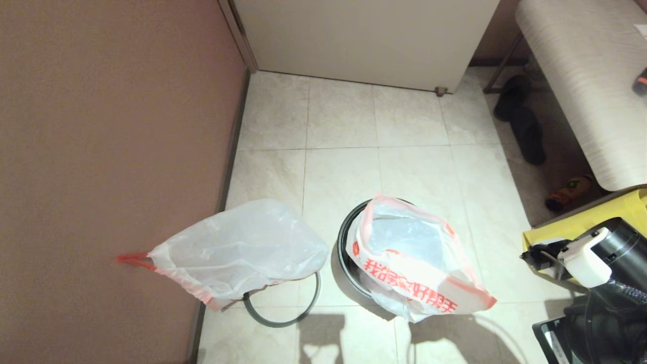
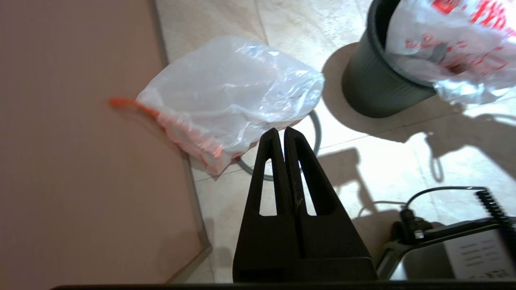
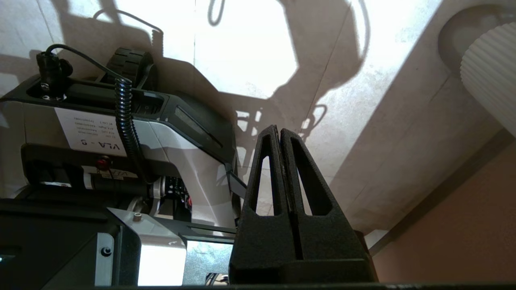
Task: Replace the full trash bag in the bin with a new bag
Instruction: Put the new garbage bag on the trash can
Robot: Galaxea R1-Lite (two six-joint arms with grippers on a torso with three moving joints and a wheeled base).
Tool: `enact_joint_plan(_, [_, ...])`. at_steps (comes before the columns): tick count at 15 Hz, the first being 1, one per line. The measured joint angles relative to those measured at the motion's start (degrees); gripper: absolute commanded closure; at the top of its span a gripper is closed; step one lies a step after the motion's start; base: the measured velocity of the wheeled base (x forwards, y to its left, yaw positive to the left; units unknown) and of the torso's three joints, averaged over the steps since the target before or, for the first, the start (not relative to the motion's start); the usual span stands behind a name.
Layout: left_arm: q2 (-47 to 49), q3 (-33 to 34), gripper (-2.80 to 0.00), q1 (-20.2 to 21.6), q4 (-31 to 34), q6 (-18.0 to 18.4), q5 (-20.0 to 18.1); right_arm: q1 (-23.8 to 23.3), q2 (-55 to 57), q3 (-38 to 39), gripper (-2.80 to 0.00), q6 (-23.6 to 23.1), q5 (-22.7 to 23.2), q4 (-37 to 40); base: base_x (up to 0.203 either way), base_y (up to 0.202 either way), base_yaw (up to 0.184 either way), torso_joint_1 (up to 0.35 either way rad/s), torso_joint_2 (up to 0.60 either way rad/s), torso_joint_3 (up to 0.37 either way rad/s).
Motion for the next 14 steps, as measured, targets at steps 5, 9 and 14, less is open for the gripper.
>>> enact_joint_plan(5, [36.7, -18.6, 0.0, -13.0, -6.5, -0.9, 6.3, -0.9, 0.3, -0.2, 0.0, -0.2, -0.1, -1.9, 0.0, 0.0, 0.0, 0.0, 0.0, 0.0])
enact_joint_plan(9, [66.7, -42.3, 0.0, -30.3, -5.3, -7.3, 23.5, -0.9, 1.3, -0.7, 0.0, -1.3, -0.1, -3.6, 0.0, 0.0, 0.0, 0.0, 0.0, 0.0])
enact_joint_plan(14, [92.0, -79.3, 0.0, -37.4, 12.1, -16.9, 31.9, -1.0, 3.2, -1.0, 0.0, -1.4, -1.4, -5.6, 0.0, 0.0, 0.0, 0.0, 0.0, 0.0])
